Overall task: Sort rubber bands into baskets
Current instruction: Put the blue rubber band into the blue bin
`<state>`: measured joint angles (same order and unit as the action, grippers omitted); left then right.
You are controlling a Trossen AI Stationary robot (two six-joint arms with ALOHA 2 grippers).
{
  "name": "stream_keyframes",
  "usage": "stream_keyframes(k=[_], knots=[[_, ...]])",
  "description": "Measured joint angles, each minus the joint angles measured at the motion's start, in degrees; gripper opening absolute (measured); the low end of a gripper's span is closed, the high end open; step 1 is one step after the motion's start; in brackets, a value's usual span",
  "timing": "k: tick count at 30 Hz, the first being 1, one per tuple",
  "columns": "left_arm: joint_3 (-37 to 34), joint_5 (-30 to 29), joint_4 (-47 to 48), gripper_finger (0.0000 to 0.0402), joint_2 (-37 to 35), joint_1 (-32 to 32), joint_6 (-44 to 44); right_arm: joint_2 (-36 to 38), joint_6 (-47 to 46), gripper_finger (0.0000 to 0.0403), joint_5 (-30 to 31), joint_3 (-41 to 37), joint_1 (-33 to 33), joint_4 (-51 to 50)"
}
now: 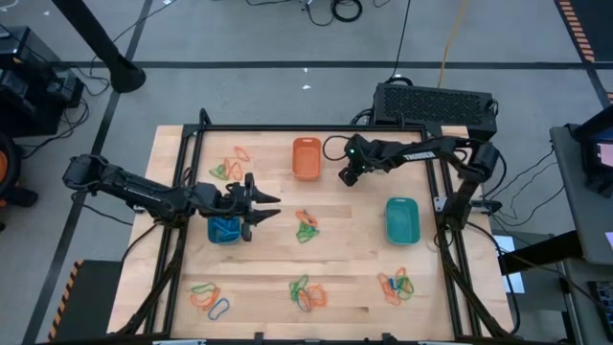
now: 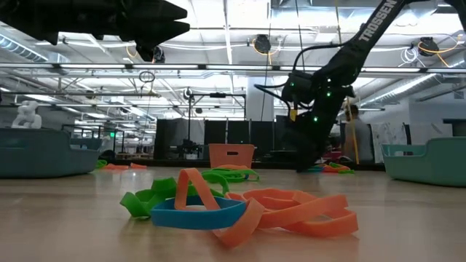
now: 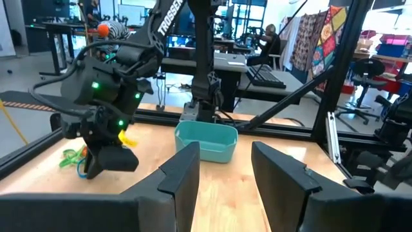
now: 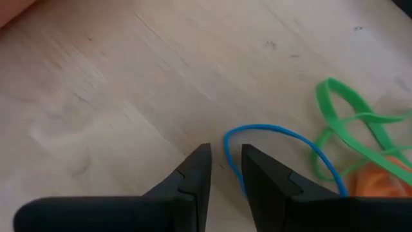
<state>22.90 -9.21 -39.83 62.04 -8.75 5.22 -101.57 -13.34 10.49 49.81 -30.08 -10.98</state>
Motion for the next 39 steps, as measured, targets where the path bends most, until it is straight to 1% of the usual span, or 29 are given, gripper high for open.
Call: stream_keyframes(k=[4, 6, 8, 11, 12, 18, 23, 25, 28, 33, 37, 39], knots=[[0.02, 0.02, 0.02, 0.0148, 0.00, 0.00, 0.01, -1.66, 0.74, 0.0079, 0.46, 0.19, -0.01, 0.06], [0.02, 0.02, 0.04, 0.0148, 0.00, 0.00, -0.03, -1.85, 1.59, 0.0071, 0.55, 0.19, -0.20, -0.11], [0.02, 0.02, 0.11, 0.0148, 0.00, 0.00, -0.03, -1.74, 2.14, 0.0055, 0.87, 0.17, -0.40, -0.22], [0.02, 0.02, 0.31, 0.0148, 0.00, 0.00, -0.03, -1.23, 2.96, 0.0015, 0.45, 0.11, -0.82, -0.48], [0.02, 0.02, 0.31, 0.0148, 0.00, 0.00, -0.05, -1.07, 3.09, 0.0008, 0.51, 0.08, -0.83, -0.49], [0.02, 0.02, 0.42, 0.0148, 0.00, 0.00, -0.07, 0.96, 3.12, 0.0002, 0.83, -0.16, -0.87, -0.79], [0.04, 0.02, 1.59, 0.0148, 0.00, 0.00, -0.14, 6.14, 2.71, 0.0001, 0.07, -0.23, 0.34, -1.38], [0.06, 0.02, 3.23, 0.0148, 0.00, 0.16, -0.16, 8.74, 2.22, 0.0001, -2.14, -0.20, 1.34, -1.57], [0.07, 0.02, 5.45, 0.0148, 0.00, 0.26, -0.15, 12.27, 1.99, 0.0001, -7.11, -0.22, 3.47, -1.10], [0.07, 0.02, 6.56, 0.0148, 0.00, 0.26, -0.17, 17.25, -0.07, 0.0000, -15.37, -0.14, 9.09, 1.24], [0.07, 0.02, 6.27, 0.0148, 0.27, 0.13, -3.72, 18.92, -2.87, 0.0000, -21.96, -0.14, 14.98, 6.73], [0.07, 1.35, 5.88, 0.0148, 0.90, -0.16, -6.03, 18.82, -4.30, 0.0000, -25.44, -0.14, 18.47, 10.10]])
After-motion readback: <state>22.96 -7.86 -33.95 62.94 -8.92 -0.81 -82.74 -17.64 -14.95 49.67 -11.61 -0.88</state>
